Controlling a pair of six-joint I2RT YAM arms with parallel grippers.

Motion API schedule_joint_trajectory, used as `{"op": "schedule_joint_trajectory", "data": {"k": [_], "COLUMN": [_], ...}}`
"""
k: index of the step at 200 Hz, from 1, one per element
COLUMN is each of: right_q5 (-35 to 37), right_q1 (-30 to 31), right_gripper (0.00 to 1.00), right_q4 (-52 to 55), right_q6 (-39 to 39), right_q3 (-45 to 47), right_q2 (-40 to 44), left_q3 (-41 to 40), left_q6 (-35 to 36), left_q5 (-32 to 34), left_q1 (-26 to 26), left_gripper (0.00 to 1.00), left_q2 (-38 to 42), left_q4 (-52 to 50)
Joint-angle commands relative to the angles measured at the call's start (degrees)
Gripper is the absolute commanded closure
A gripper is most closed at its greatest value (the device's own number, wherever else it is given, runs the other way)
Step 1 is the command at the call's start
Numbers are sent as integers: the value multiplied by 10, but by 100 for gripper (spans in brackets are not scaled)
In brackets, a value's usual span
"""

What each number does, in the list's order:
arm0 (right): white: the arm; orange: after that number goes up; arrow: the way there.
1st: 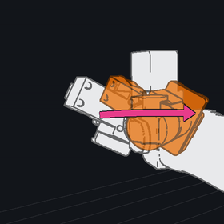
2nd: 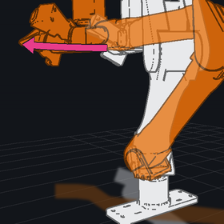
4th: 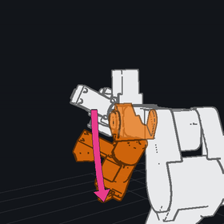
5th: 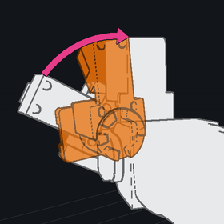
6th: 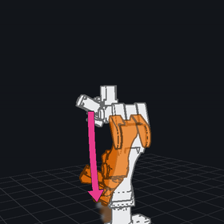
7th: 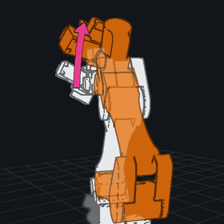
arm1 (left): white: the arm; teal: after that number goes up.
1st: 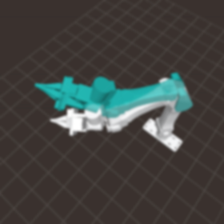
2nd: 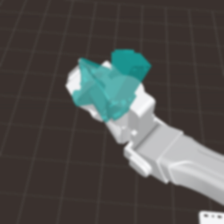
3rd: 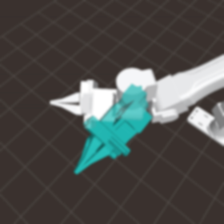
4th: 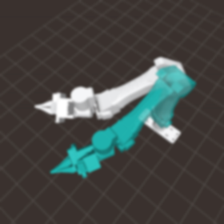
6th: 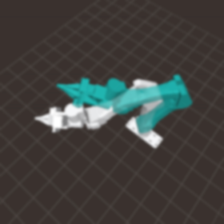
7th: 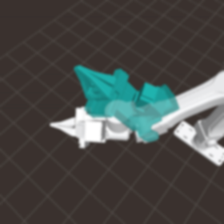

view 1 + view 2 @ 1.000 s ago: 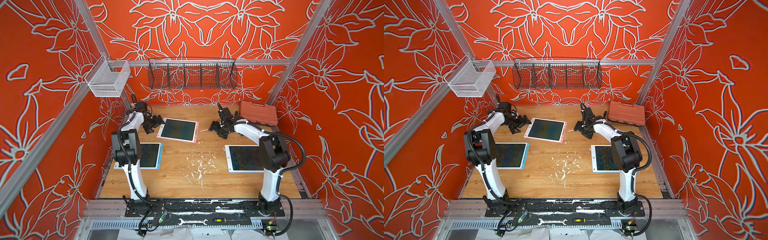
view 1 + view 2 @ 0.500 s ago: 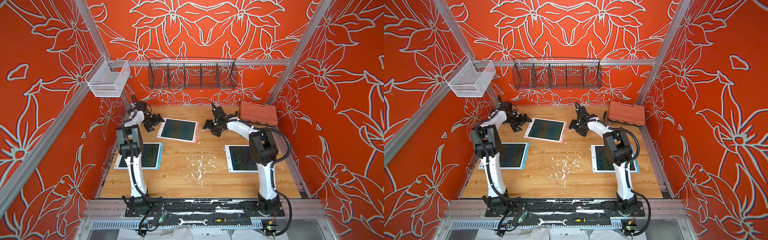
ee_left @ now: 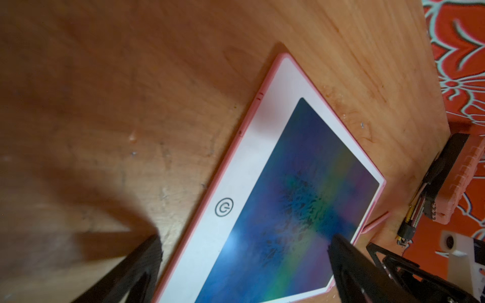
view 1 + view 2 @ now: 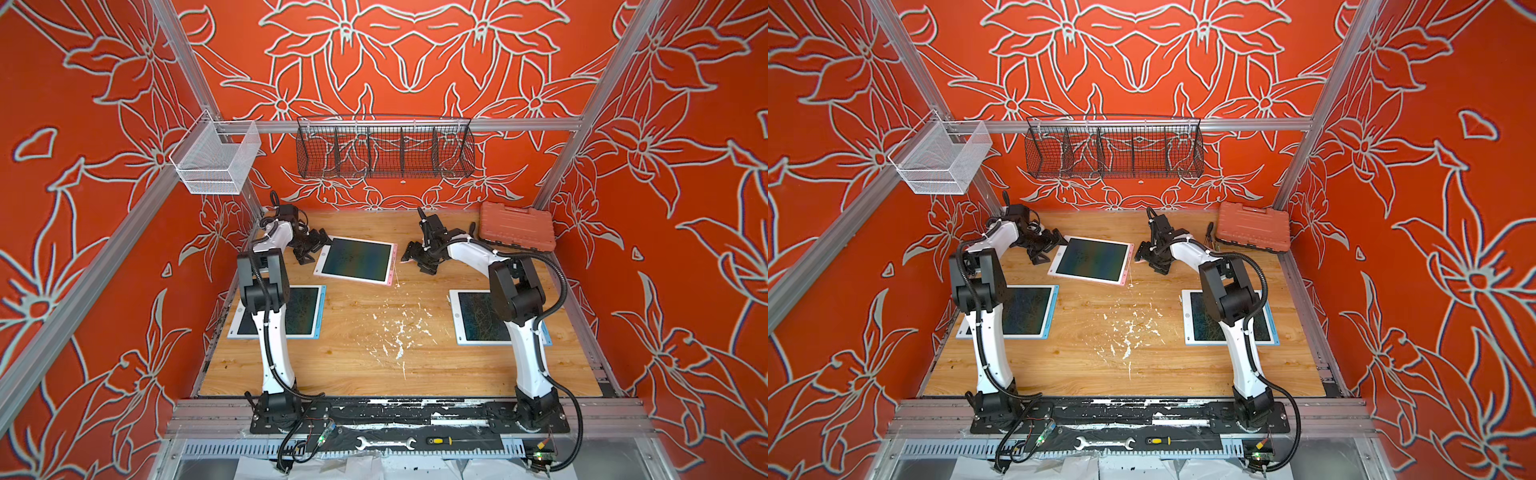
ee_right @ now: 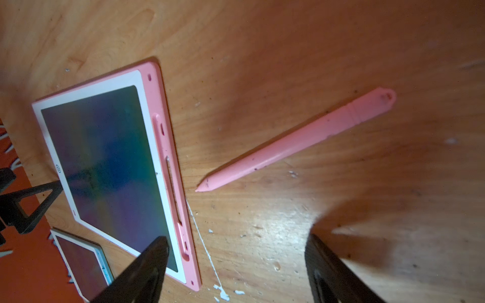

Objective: Place the stylus back onto the writing tablet
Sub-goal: Move the writing tablet to the center of the board.

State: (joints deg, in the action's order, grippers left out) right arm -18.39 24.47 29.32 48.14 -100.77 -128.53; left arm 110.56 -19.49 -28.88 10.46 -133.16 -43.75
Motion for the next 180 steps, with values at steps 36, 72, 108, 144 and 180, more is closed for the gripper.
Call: {"op": "schedule_joint_trajectory", "data": {"k": [36,72,108,144,180], "right_q5": [-8,-8,-16,-22,-22], "right_q1": [5,7,7,8,9], "right_gripper": [18,19,20,23,28], "right_q4": [14,16,16,18,17], "right_q6": [7,8,7,6,5], "right_q3": [-18,-19,-24,-20,-2], "right_q2": [-38,-44,-53,-56,-47], "left_q3": [-25,-56,-71,-90,-126], "left_q6": [-4,-13,-14,-12,-18], "left_q5": [-17,-20,-24,-30,-33], "left_q1": [-24,-33,-39,-51,-64], "left_gripper": [3,3,3,3,3], "left_q2": [-2,10,18,36,55], "left_q4": [-6,11,11,14,30]}}
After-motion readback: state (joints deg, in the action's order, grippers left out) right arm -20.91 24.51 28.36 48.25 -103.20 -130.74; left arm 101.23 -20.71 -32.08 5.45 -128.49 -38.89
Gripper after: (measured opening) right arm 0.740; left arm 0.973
